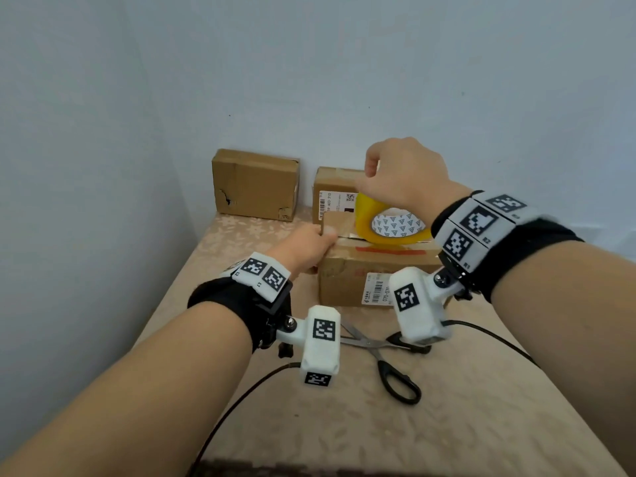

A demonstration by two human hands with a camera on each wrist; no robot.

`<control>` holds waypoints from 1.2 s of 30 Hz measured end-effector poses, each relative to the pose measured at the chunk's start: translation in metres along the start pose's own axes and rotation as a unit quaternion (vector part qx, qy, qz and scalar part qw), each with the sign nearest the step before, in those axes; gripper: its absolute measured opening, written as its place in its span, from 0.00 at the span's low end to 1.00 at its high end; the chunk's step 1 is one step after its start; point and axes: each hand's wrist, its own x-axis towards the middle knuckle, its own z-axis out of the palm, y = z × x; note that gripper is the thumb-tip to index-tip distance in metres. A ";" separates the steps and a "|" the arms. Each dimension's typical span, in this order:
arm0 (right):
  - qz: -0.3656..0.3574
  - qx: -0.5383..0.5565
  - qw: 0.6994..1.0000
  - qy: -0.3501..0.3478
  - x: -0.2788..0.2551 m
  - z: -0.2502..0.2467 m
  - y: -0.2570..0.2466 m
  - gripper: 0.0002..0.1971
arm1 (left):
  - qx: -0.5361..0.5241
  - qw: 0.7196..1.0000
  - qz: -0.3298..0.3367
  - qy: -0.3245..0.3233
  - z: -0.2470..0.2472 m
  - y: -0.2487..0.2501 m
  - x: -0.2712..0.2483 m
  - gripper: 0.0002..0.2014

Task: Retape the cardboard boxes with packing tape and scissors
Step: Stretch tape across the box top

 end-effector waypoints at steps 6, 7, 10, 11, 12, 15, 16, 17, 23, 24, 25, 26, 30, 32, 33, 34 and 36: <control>0.062 0.111 0.991 0.045 -0.016 0.010 0.032 0.23 | -0.034 0.998 -0.045 0.002 0.006 -0.003 0.000 0.17; 0.083 0.176 0.980 0.046 -0.019 0.014 0.038 0.25 | -0.024 0.999 -0.048 0.004 0.006 -0.003 -0.001 0.18; 0.147 0.361 0.920 0.045 -0.026 0.023 0.054 0.27 | 0.012 1.000 -0.018 -0.002 0.004 -0.002 -0.007 0.18; 0.171 0.402 0.899 0.038 -0.027 0.023 0.056 0.31 | 0.038 0.999 0.009 -0.010 0.002 0.000 -0.010 0.17; 0.190 0.431 0.882 0.029 -0.029 0.023 0.057 0.39 | 0.077 0.996 0.048 -0.017 -0.001 0.000 -0.010 0.16; 0.197 0.456 0.868 0.008 -0.030 0.021 0.056 0.50 | 0.243 0.955 0.154 -0.070 -0.015 0.002 -0.001 0.42; 0.191 0.455 0.870 0.010 -0.028 0.021 0.056 0.45 | 0.298 0.935 0.166 -0.102 -0.018 0.003 0.008 0.53; 0.185 0.451 0.873 0.014 -0.027 0.020 0.056 0.38 | 0.344 0.914 0.172 -0.127 -0.019 0.005 0.016 0.61; 0.166 0.415 0.895 0.008 -0.010 0.013 0.056 0.27 | 0.429 0.875 0.163 -0.154 -0.014 0.018 0.047 0.67; 0.166 0.410 0.897 0.009 -0.007 0.012 0.056 0.28 | 0.449 0.867 0.155 -0.152 -0.014 0.018 0.046 0.65; 0.163 0.397 0.903 0.008 -0.004 0.010 0.055 0.29 | 0.462 0.863 0.145 -0.144 -0.014 0.017 0.045 0.63; 0.160 0.381 0.911 0.006 -0.002 0.009 0.055 0.29 | 0.470 0.860 0.141 -0.137 -0.013 0.018 0.042 0.60; 0.169 0.344 0.924 0.001 0.004 0.008 0.057 0.31 | 0.480 0.860 0.132 -0.112 -0.010 0.022 0.034 0.57; 0.182 0.327 0.927 -0.004 0.003 0.008 0.064 0.30 | 0.487 0.857 0.129 -0.111 -0.011 0.022 0.032 0.57; 0.187 0.308 0.933 -0.003 0.001 0.007 0.068 0.29 | 0.492 0.854 0.127 -0.112 -0.012 0.021 0.031 0.57; 0.190 0.287 0.939 -0.001 -0.001 0.005 0.072 0.29 | 0.498 0.850 0.127 -0.115 -0.013 0.021 0.029 0.57; 0.196 0.256 0.947 0.002 -0.004 0.002 0.078 0.28 | 0.506 0.844 0.131 -0.118 -0.015 0.023 0.028 0.57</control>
